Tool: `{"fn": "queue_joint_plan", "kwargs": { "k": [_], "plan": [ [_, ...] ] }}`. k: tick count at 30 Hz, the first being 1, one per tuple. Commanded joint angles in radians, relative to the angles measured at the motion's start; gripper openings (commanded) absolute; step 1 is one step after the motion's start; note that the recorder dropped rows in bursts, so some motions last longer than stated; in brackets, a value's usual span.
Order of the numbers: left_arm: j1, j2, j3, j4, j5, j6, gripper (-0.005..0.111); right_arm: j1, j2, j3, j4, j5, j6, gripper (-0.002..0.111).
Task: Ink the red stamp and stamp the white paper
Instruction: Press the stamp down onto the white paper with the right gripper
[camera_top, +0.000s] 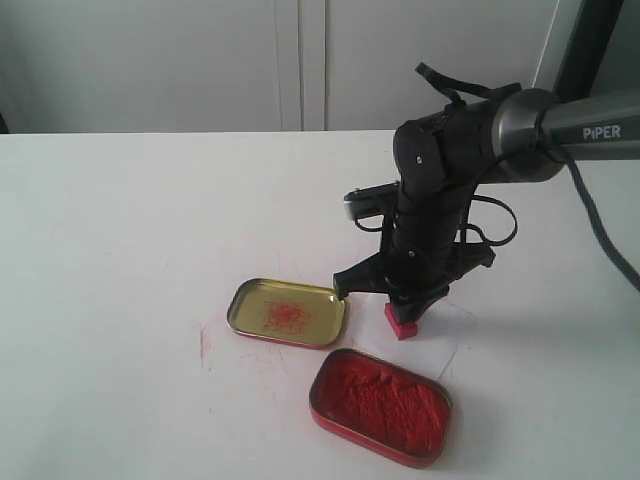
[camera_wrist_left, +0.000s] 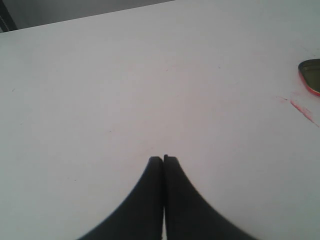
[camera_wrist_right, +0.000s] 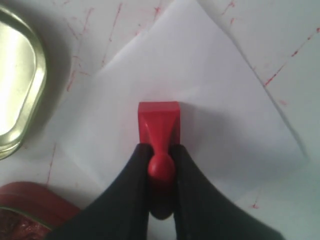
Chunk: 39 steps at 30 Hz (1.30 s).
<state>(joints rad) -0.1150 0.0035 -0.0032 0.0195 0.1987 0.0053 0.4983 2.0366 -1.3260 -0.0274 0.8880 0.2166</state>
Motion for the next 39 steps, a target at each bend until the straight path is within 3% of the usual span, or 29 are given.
{"fn": "queue_joint_plan", "kwargs": {
  "k": [1, 39],
  "plan": [
    [0.002, -0.003, 0.003, -0.003, -0.004, 0.003, 0.0, -0.009, 0.106, 0.05, -0.003, -0.026, -0.012, 0.0],
    [0.002, -0.003, 0.003, -0.003, -0.004, 0.003, 0.0, -0.009, 0.131, 0.059, 0.027, -0.067, 0.014, 0.0]
  ]
}}
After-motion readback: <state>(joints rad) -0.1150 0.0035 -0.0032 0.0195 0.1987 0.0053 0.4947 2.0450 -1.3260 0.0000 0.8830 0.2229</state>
